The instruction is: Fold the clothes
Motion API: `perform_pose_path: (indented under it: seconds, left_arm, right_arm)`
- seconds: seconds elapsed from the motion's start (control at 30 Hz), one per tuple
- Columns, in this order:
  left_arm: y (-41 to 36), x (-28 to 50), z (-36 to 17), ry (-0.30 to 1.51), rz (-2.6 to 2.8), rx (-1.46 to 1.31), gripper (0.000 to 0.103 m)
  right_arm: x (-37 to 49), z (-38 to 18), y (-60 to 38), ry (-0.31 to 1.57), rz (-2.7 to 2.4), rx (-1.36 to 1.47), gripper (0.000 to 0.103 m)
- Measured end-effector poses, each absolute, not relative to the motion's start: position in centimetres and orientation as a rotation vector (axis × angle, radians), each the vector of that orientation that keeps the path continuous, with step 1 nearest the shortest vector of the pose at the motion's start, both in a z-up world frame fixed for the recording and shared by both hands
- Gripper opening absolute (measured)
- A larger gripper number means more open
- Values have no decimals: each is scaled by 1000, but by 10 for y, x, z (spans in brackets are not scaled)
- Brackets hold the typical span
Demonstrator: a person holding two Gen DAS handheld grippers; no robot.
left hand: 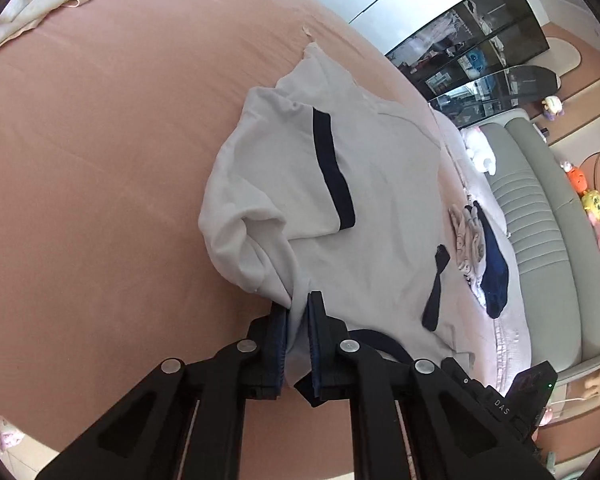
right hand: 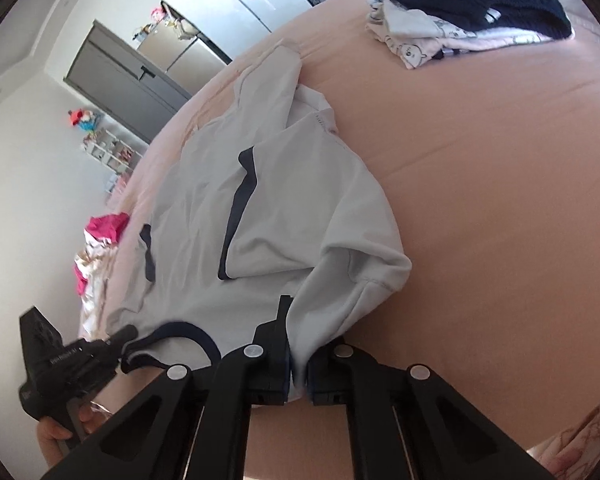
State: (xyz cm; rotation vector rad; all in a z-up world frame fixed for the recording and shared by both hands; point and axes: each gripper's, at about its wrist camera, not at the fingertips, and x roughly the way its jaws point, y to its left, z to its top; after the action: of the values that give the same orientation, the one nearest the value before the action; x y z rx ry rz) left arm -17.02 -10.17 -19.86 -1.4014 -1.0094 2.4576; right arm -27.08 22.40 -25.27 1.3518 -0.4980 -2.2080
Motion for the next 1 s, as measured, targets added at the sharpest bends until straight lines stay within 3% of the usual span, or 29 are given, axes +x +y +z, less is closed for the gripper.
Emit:
perform_pose_path:
  seconds: [0.23,0.37,0.5,0.6,0.7,0.87,1.0]
  left_arm:
    - [-115,-168,-211,-1157,2396,-1298,9]
    - [-115,-175,-239,-1342,2306,-1370,12]
    - [-108,-181,-226,-1207,2360,-1353,11]
    - [-104,-181,-209,-1075,2404,-1327,8]
    - [-102,-169,-204,-1073,2395,-1305,7]
    - [-98,-150,-203,-1064,2383,-1302,7]
    - [-106,-139,-214,-1167,2317,-1345,7]
  right_arm:
    - [-278,-244,243,-672,-2138,1349,3]
    - [-282,-253,231,-619,-2151,1375,6]
    - [-287,-262,219,-565,-2164,1400,10]
    - [-287,-254,222,-581,-2166,1364,3]
    - [-280,-234,236,-658,-2166,1267,2]
    - [-262,-227,241,-621,-2166,1264,2]
    - [-257,-236,261,-656,-2146,1298,2]
